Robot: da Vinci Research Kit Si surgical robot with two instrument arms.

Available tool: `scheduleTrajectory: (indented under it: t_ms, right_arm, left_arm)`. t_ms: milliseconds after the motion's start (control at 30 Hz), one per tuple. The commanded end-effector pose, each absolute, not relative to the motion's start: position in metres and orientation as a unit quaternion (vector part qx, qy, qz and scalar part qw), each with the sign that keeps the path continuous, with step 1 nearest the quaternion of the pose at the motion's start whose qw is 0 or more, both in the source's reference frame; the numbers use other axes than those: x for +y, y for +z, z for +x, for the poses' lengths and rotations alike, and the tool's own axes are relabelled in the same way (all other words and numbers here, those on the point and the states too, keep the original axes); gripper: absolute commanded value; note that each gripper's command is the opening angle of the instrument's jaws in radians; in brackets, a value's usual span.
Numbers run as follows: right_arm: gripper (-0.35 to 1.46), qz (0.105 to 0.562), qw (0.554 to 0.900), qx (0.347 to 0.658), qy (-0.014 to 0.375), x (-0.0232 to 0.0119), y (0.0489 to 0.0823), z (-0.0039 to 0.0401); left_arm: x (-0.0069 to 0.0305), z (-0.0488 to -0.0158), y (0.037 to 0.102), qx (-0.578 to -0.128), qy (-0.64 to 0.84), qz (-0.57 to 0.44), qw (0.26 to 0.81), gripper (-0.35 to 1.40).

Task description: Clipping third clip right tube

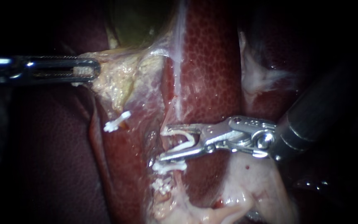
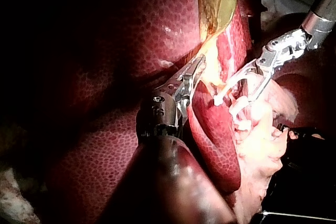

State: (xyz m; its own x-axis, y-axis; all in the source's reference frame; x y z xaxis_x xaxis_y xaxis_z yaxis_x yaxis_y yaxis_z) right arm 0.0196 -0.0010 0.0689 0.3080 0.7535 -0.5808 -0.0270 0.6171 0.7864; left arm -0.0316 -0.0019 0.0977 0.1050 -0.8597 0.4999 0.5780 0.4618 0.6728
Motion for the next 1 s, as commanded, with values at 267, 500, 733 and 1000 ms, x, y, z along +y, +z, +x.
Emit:
scheduleTrajectory:
  t_ms: [267,500,733,1000]
  right_arm:
    - [0.6,0.347,0.731,0.524,0.266,-0.0011,0.069,0.0198]
    - [0.6,0.348,0.731,0.525,0.264,-0.0014,0.0691,0.0202]
    - [0.6,0.348,0.731,0.525,0.263,-0.0016,0.0692,0.0204]
    - [0.6,0.349,0.731,0.526,0.257,-0.002,0.0694,0.0211]
  left_arm:
    - [-0.0019,-0.0316,0.0977,-0.45,-0.495,0.156,0.727,-0.18]
    - [-0.0019,-0.0316,0.0977,-0.45,-0.495,0.156,0.727,-0.18]
    - [-0.0019,-0.0316,0.0977,-0.45,-0.495,0.156,0.727,-0.18]
    - [-0.0019,-0.0316,0.0977,-0.45,-0.495,0.156,0.727,-0.18]
